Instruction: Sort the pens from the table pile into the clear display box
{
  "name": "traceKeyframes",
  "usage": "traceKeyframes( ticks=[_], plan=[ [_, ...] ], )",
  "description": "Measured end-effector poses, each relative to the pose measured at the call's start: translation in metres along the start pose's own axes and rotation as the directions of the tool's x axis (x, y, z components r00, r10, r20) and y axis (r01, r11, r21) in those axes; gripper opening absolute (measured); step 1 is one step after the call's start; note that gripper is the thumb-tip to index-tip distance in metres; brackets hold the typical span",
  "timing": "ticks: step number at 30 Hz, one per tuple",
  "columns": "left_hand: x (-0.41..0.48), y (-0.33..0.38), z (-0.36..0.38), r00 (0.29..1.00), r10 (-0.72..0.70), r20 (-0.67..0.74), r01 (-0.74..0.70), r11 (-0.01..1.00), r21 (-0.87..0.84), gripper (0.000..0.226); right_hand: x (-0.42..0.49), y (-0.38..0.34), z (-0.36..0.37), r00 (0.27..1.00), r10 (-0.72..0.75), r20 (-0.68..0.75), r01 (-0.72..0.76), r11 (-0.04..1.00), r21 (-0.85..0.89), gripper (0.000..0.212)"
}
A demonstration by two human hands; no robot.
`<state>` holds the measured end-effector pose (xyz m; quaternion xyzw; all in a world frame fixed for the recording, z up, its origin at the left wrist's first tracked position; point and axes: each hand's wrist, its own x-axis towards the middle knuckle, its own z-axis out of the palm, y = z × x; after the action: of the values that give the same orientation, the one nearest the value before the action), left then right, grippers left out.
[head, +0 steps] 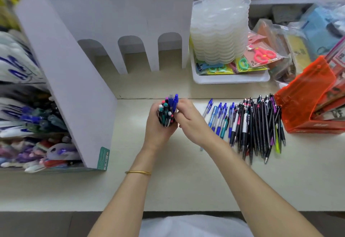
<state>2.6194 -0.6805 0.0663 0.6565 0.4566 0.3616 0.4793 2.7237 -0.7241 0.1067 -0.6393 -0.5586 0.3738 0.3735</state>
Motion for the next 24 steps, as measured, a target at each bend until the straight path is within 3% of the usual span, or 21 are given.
traceKeyframes(
  ticks=[8, 15, 20, 24],
  plan=[
    [-0.011, -0.023, -0.001, 0.996, -0.087, -0.026, 0.083, 0.99, -0.118, 0.045, -0.003, 0.007, 0.006, 0.999, 0.049, 0.018, -0.045, 0.982, -0.186, 0.047],
    [-0.009, -0.014, 0.002, 0.996, -0.086, -0.037, 0.081, 0.989, -0.128, 0.05, -0.008, 0.01, 0.01, 1.0, -0.004, -0.013, 0.003, 0.997, -0.072, 0.045],
    [-0.006, 0.002, -0.001, 0.996, 0.009, -0.087, -0.018, 0.995, -0.099, 0.052, -0.011, 0.01, 0.009, 0.989, 0.013, -0.149, -0.009, 0.999, 0.033, 0.049],
    [-0.008, -0.003, -0.003, 0.998, -0.013, -0.059, 0.009, 0.997, -0.071, 0.047, -0.013, 0.012, 0.012, 0.998, 0.031, -0.047, -0.03, 0.999, 0.012, 0.05]
  ],
)
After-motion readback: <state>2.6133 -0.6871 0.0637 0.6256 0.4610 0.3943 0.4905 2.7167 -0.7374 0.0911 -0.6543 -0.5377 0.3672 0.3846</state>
